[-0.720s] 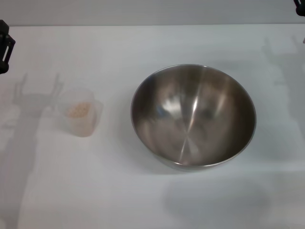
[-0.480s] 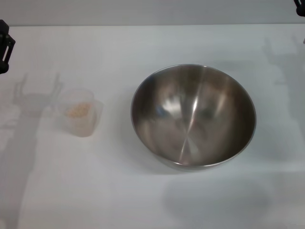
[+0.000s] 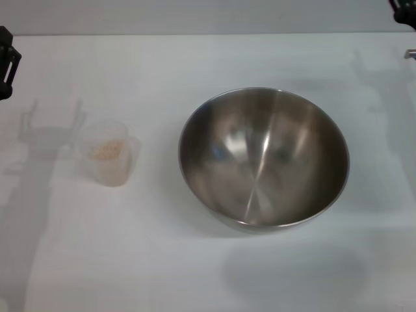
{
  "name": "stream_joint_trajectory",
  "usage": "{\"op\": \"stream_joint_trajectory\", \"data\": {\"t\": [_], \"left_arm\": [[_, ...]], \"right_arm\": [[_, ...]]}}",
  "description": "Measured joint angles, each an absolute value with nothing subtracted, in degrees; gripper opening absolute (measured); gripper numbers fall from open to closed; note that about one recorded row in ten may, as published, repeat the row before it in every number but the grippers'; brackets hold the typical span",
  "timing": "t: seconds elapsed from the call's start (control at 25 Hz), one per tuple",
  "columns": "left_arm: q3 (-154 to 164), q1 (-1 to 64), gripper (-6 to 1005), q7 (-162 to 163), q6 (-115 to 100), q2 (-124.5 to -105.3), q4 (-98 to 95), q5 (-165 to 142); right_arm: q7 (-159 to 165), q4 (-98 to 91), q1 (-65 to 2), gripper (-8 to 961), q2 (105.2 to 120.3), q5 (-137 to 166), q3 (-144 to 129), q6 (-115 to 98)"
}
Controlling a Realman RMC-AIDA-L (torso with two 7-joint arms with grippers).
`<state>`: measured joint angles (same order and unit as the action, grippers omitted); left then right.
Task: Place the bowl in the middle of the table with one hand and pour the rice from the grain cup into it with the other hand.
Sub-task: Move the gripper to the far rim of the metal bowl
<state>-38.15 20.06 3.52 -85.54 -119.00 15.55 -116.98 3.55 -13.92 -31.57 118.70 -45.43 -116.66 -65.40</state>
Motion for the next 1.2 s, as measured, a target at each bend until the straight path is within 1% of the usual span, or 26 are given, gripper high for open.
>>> {"op": "stream_joint_trajectory", "data": {"t": [0.04,0.12,0.16,0.2,0.24,0.32,0.4,0.52,0.6,0.68,0.76,0.8,0.84,0.96,1.0,1.04,1.08,1.16,1.2], "left_arm": [[-38.15,20.06,859,3.52,-85.54,-119.0,15.55,-116.98],[-38.15,20.05,859,3.52,-85.59,-119.0,15.55,-116.98],[-38.15,20.03,859,3.52,-85.6,-119.0,15.55,-116.98],[-38.15,20.01,859,3.52,-85.61,-119.0,15.55,-116.98],[-38.15,20.01,859,3.52,-85.61,-119.0,15.55,-116.98],[-38.14,19.93,859,3.52,-85.61,-119.0,15.52,-116.98],[-38.09,19.89,859,3.52,-85.61,-119.0,15.43,-116.97],[-38.04,19.84,859,3.52,-85.61,-119.0,15.43,-116.98],[-37.98,19.69,859,3.52,-85.61,-119.0,15.24,-116.98],[-37.97,19.69,859,3.52,-85.61,-119.0,15.16,-116.98],[-37.97,19.69,860,3.52,-85.61,-119.0,15.14,-116.99],[-37.97,19.68,860,3.52,-85.61,-119.0,15.11,-116.98],[-37.97,19.68,860,3.52,-85.61,-119.0,15.11,-116.98],[-37.96,19.68,860,3.52,-85.61,-119.0,15.09,-116.98],[-37.95,19.68,860,3.52,-85.61,-119.0,15.04,-116.98],[-37.95,19.68,860,3.52,-85.61,-119.0,15.04,-116.98],[-37.95,19.68,860,3.52,-85.61,-119.0,15.04,-116.98],[-38.12,19.68,860,3.52,-85.53,-118.95,14.94,-116.85],[-38.19,19.68,860,3.52,-85.37,-118.94,14.94,-116.61]], "right_arm": [[3.55,-13.92,-31.57,810,118.7,-45.43,-116.66,-65.4],[3.53,-16.13,-31.74,810,118.06,-45.43,-115.61,-61.19],[3.52,-17.39,-31.67,810,117.66,-45.41,-115.13,-59.41],[3.48,-20.4,-31.37,810,116.58,-45.2,-114.56,-54.92],[3.48,-20.4,-31.37,810,116.58,-45.2,-114.56,-54.92],[3.47,-24.0,-31.06,810,115.38,-43.97,-113.85,-50.15],[3.44,-29.81,-30.06,810,114.74,-37.79,-109.9,-41.87],[3.44,-34.7,-28.75,810,114.83,-32.35,-105.9,-35.65],[3.62,-43.4,-26.38,810,115.49,-25.58,-100.93,-24.76],[3.67,-45.75,-25.85,810,115.66,-24.66,-100.08,-22.17],[3.64,-52.31,-24.74,810,116.04,-22.77,-98.54,-13.73],[3.49,-58.19,-24.08,810,116.27,-21.95,-97.31,-5.31],[3.49,-58.19,-24.08,810,116.27,-21.95,-97.31,-5.31],[2.98,-65.39,-24.23,809,116.35,-21.76,-95.73,7.56],[2.25,-69.85,-24.8,809,116.36,-21.75,-94.68,15.41],[2.25,-69.85,-24.8,809,116.36,-21.75,-94.68,15.41],[1.39,-72.27,-25.12,809,116.47,-21.83,-93.97,20.08],[-1.14,-76.86,-25.86,809,116.97,-22.07,-91.96,28.16],[-4.43,-81.62,-27.18,809,117.79,-22.13,-89.03,37.94]]}}
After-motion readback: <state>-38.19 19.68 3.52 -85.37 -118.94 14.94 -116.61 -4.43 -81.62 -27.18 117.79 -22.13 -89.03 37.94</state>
